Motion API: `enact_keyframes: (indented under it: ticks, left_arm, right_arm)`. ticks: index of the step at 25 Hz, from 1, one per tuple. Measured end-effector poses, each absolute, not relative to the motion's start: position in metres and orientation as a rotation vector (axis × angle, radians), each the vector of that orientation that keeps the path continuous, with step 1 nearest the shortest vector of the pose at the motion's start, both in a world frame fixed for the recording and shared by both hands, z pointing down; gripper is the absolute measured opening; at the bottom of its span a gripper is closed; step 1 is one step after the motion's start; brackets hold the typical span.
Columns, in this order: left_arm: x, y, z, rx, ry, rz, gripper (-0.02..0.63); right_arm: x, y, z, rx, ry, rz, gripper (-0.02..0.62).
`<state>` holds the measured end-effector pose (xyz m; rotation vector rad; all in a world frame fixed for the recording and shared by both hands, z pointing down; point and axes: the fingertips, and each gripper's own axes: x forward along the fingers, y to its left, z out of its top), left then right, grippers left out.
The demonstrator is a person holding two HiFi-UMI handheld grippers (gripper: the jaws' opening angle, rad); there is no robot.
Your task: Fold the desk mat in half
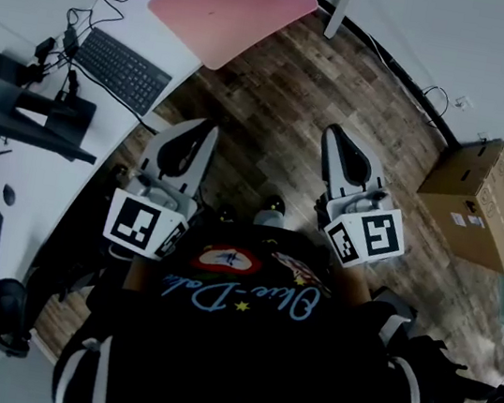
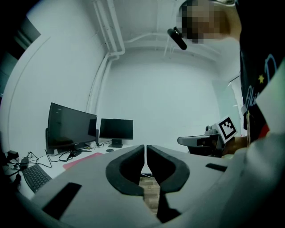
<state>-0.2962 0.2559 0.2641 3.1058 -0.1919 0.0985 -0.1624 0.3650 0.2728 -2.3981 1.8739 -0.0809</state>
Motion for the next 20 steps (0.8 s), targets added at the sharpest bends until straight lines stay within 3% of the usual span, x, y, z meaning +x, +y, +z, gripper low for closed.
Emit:
enact_keyframes:
  ticks: [11,20]
  left_arm:
    - [-0.276,0.26,0.263,3.119,-0.196,0.116,0.02]
    - [-0.244,0.271,0.264,3.132,-0.186,0.108,0.092]
  right_arm:
    - [-0.136,0.367,0.276,-2.391,1.877,-0.082,0.006]
    - [-0.105,0.378,0.279,-2.387,1.894,-0.084,0.046]
